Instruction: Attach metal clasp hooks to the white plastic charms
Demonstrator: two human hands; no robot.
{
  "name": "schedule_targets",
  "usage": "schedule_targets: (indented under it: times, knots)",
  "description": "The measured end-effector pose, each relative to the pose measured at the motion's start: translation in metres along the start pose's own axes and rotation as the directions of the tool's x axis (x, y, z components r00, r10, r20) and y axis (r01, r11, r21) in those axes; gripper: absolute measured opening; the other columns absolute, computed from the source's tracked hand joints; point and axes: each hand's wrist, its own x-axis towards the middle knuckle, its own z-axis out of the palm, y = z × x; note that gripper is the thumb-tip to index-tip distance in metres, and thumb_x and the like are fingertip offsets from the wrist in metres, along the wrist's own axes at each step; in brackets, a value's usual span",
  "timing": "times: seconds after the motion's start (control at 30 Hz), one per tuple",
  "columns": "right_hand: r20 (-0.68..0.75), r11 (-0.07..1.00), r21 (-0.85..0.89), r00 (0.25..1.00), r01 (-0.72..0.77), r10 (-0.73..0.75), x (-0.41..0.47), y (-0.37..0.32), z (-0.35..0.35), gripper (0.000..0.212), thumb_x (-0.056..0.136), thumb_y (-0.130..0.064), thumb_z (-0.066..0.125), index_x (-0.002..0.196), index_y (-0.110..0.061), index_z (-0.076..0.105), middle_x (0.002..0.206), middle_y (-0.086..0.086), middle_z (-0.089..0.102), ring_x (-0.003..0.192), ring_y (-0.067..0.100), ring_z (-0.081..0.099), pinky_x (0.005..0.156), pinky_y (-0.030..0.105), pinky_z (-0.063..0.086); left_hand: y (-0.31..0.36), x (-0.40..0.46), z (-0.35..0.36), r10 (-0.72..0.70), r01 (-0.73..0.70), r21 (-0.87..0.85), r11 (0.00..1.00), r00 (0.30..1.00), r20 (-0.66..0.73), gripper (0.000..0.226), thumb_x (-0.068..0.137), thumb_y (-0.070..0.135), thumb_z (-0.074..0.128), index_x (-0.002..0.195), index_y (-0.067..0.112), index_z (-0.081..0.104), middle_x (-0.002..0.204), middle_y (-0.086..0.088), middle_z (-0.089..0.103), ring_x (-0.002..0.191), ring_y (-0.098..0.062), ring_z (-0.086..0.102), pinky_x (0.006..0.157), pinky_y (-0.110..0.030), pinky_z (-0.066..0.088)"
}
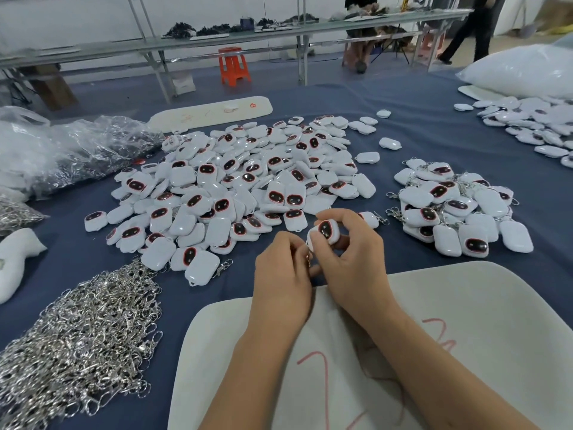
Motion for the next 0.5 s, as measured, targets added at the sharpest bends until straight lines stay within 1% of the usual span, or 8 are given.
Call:
schedule_targets:
  times: [0.1, 0.17, 0.23, 0.3, 0.33, 0.4, 0.47, 0.5]
  knots:
    - [-0.004, 0.998, 0.034, 0.998, -0.061, 0.061, 0.001, 0.002, -0.002, 0.017, 0.095, -0.014, 0.071, 0.110, -0.021, 0.069, 0.088, -0.004, 0.070, 0.074, 0.024, 0.070, 0.071, 0.050, 0.059, 0.000, 0.001, 0.000, 0.013, -0.013, -0.055, 0.998, 1.000, 0.001, 0.023, 0.093, 0.005, 0.066, 0.083, 0.025, 0.061, 0.074, 0.012, 0.067, 0.073, -0.001, 0.063, 0.062, -0.007, 0.042]
    - [0.016, 0.996, 0.058, 0.997, -0.070, 0.069, 0.000, 0.001, -0.003, 0.017, 0.096, -0.013, 0.070, 0.109, -0.022, 0.069, 0.083, -0.005, 0.069, 0.068, 0.024, 0.070, 0.066, 0.050, 0.060, -0.002, 0.003, -0.001, -0.020, 0.020, -0.103, 0.995, 1.000, 0.001, 0.028, 0.089, 0.005, 0.071, 0.080, 0.029, 0.062, 0.073, 0.014, 0.068, 0.070, 0.001, 0.065, 0.062, -0.008, 0.045]
    - [0.036, 0.989, 0.115, 0.995, -0.093, 0.089, 0.000, 0.001, -0.003, 0.017, 0.097, -0.009, 0.066, 0.109, -0.022, 0.068, 0.078, -0.004, 0.068, 0.058, 0.022, 0.070, 0.061, 0.048, 0.061, -0.005, 0.004, -0.002, -0.042, 0.043, -0.128, 0.991, 0.999, 0.006, 0.029, 0.088, 0.005, 0.073, 0.077, 0.029, 0.063, 0.075, 0.017, 0.069, 0.068, -0.002, 0.066, 0.062, -0.010, 0.047]
    - [0.012, 0.980, 0.145, 0.991, -0.133, 0.133, 0.003, 0.004, -0.003, 0.021, 0.097, -0.006, 0.061, 0.108, -0.022, 0.069, 0.079, -0.004, 0.067, 0.058, 0.018, 0.066, 0.062, 0.039, 0.059, -0.007, 0.005, -0.003, -0.060, 0.062, -0.144, 0.988, 0.998, 0.018, 0.026, 0.089, 0.005, 0.072, 0.075, 0.027, 0.065, 0.072, 0.013, 0.071, 0.065, -0.006, 0.067, 0.065, -0.020, 0.052]
    - [-0.004, 0.977, 0.153, 0.988, -0.150, 0.152, 0.005, 0.005, -0.004, 0.024, 0.096, -0.006, 0.058, 0.108, -0.022, 0.070, 0.080, -0.006, 0.066, 0.063, 0.013, 0.062, 0.065, 0.032, 0.055, -0.007, 0.005, -0.003, -0.068, 0.072, -0.160, 0.984, 0.997, 0.025, 0.025, 0.090, 0.006, 0.071, 0.075, 0.024, 0.066, 0.070, 0.009, 0.071, 0.066, -0.010, 0.068, 0.067, -0.026, 0.054]
    - [0.013, 0.968, 0.178, 0.984, -0.179, 0.180, 0.010, 0.007, -0.008, 0.028, 0.091, -0.007, 0.052, 0.105, -0.020, 0.073, 0.078, -0.004, 0.065, 0.066, 0.007, 0.054, 0.064, 0.017, 0.045, -0.007, 0.006, -0.004, -0.074, 0.080, -0.227, 0.971, 0.997, 0.036, 0.021, 0.092, 0.005, 0.069, 0.077, 0.019, 0.067, 0.073, 0.004, 0.073, 0.072, -0.016, 0.070, 0.074, -0.037, 0.058]
    - [0.111, 0.958, 0.191, 0.974, -0.215, 0.197, 0.012, 0.009, -0.011, 0.029, 0.094, -0.003, 0.054, 0.103, -0.021, 0.075, 0.069, -0.001, 0.061, 0.060, 0.007, 0.050, 0.059, 0.016, 0.042, -0.006, 0.008, -0.005, -0.076, 0.085, -0.289, 0.954, 0.996, 0.042, 0.017, 0.095, 0.007, 0.066, 0.083, 0.018, 0.070, 0.084, 0.003, 0.076, 0.082, -0.019, 0.071, 0.080, -0.041, 0.058]
    - [0.174, 0.957, 0.188, 0.967, -0.220, 0.188, 0.013, 0.010, -0.012, 0.030, 0.096, -0.001, 0.056, 0.103, -0.022, 0.076, 0.065, -0.003, 0.059, 0.057, 0.008, 0.049, 0.056, 0.018, 0.042, -0.006, 0.009, -0.005, -0.085, 0.095, -0.307, 0.947, 0.995, 0.045, 0.016, 0.097, 0.008, 0.064, 0.087, 0.019, 0.071, 0.089, 0.005, 0.076, 0.085, -0.018, 0.070, 0.081, -0.039, 0.057]
